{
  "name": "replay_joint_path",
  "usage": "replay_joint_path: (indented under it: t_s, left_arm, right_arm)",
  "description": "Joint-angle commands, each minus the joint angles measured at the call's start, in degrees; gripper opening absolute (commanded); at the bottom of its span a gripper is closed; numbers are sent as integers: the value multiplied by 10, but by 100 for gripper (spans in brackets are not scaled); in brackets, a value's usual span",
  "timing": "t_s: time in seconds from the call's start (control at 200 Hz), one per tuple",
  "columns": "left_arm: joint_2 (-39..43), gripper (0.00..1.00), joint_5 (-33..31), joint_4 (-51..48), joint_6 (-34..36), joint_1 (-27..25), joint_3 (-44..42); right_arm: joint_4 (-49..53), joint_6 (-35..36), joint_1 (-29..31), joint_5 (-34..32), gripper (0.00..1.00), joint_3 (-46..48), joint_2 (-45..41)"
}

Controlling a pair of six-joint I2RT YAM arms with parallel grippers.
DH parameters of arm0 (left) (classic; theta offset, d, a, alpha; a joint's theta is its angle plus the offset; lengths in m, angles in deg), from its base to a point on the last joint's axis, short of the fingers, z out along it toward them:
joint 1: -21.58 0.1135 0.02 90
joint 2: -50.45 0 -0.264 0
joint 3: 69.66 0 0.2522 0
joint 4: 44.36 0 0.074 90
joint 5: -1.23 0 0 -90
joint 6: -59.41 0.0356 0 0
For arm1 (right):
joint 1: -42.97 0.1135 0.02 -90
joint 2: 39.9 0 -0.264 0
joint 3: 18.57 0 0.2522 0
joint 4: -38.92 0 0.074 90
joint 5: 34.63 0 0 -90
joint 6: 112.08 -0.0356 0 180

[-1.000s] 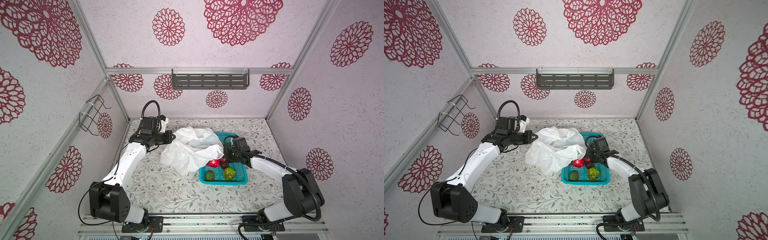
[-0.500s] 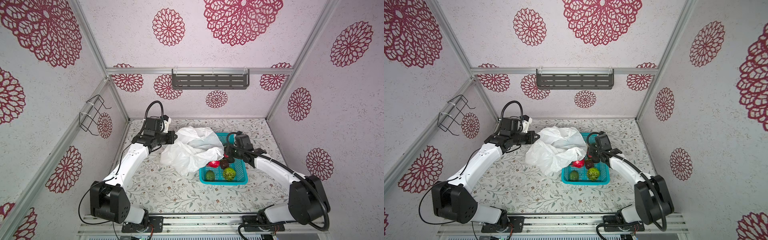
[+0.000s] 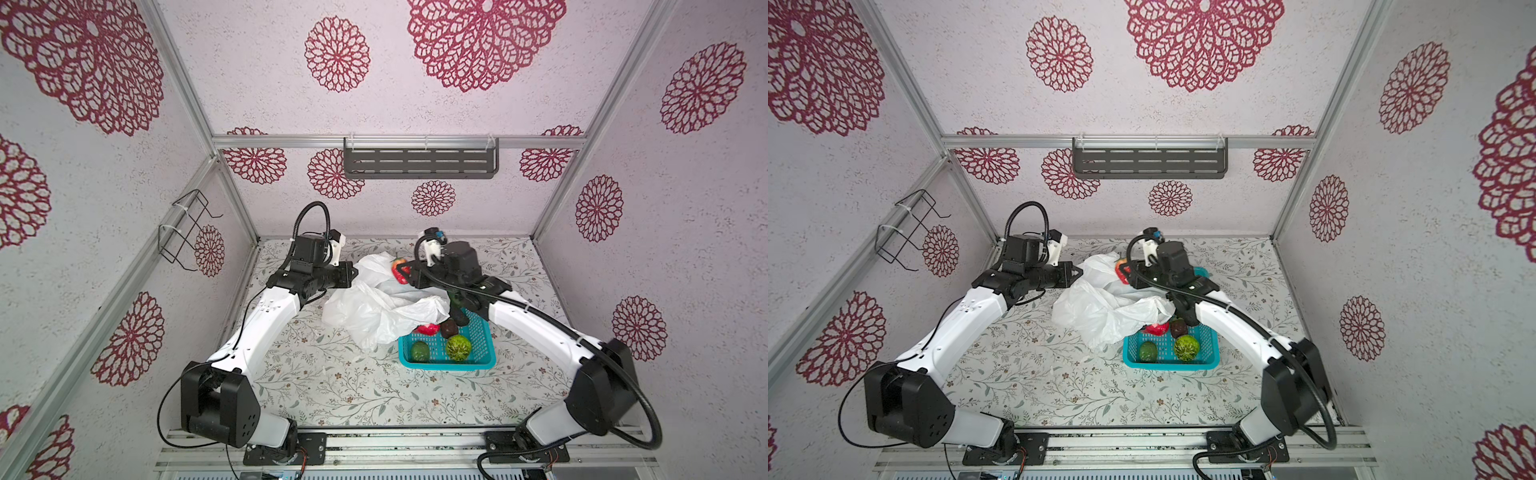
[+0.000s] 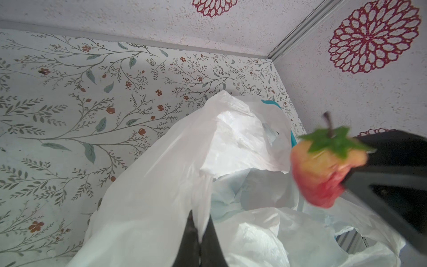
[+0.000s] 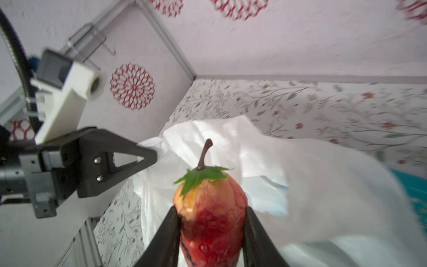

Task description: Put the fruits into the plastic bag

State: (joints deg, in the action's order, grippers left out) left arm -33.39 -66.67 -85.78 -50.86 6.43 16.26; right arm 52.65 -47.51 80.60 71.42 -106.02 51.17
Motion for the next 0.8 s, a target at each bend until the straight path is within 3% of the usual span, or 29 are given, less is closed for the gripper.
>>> replay_joint_path:
  t_s: [0.0, 0.165, 0.23, 0.32, 0.44, 0.65, 0.795]
  left_arm:
    - [10, 0, 2, 21, -2, -8, -8]
    - [20, 0, -2, 29, -2, -14, -18]
    - [25, 0, -2, 35, -1, -14, -23]
    - [30, 0, -7, 43, 1, -14, -30]
    - [33, 0, -34, 45, 3, -14, -36]
    - [32, 0, -78, 49, 2, -14, -47]
    - [30, 0, -97, 52, 0, -14, -52]
  right_arm:
    - [-13, 9, 18, 30, 29, -31, 42]
    - [0, 5, 31, -7, 35, -60, 87]
    - [18, 11, 36, -13, 42, -76, 99]
    - [47, 22, 45, -17, 62, -93, 112]
    - [54, 19, 47, -32, 71, -86, 100]
    - [58, 23, 38, -80, 76, -60, 41]
    - [36, 15, 10, -134, 77, -3, -50]
